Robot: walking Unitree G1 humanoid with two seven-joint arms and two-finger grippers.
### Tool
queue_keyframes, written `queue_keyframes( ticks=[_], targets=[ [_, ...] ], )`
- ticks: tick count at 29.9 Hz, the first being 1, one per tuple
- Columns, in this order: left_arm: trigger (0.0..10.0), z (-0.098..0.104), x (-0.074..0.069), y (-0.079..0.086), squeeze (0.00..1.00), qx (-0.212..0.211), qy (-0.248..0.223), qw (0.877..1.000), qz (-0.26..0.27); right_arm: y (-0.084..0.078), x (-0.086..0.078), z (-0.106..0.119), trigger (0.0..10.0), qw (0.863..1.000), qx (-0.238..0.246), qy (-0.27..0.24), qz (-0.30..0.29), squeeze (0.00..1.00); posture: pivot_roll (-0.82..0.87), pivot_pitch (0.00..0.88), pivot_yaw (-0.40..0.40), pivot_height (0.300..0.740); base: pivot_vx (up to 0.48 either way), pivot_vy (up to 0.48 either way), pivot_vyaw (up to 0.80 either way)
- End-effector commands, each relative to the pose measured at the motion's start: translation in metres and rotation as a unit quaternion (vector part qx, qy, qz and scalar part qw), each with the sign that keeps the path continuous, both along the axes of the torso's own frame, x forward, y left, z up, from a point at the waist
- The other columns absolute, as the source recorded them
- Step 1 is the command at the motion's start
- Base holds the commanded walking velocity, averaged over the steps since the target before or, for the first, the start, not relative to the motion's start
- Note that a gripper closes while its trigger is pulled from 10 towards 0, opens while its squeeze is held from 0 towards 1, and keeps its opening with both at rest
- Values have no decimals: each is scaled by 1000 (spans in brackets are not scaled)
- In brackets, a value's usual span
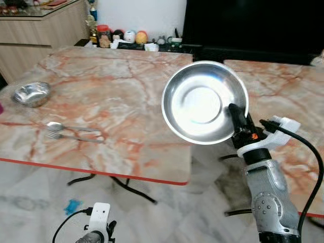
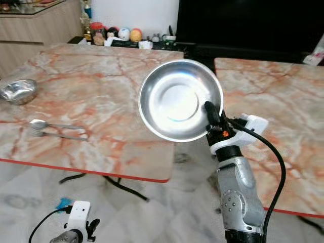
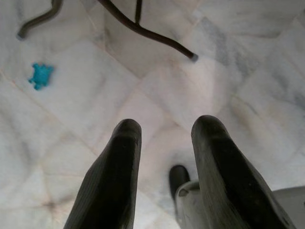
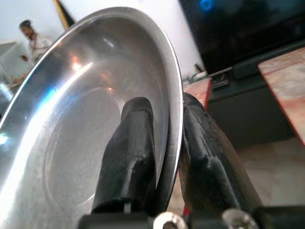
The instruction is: Setting the table
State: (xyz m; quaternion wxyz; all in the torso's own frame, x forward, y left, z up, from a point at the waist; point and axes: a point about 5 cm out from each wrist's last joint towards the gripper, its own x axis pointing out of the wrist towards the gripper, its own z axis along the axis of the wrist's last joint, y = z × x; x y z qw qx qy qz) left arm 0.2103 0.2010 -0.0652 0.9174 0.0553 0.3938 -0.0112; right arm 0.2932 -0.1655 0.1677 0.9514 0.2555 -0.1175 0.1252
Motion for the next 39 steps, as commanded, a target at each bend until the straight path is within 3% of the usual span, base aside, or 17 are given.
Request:
queue_keyframes(
  ticks=[1, 39],
  targets=[
    [10000, -2, -3, 2, 0, 3, 9, 1000, 3, 0, 1, 9, 10000, 1000, -4, -18, 2, 0, 10, 0, -14, 740, 0, -428, 0],
    [10000, -2, -4, 2, 0, -2, 11, 1000, 5, -18, 2, 6, 10000, 999, -8, -7, -44, 0, 4, 0, -6, 740, 0, -405, 0]
  ],
)
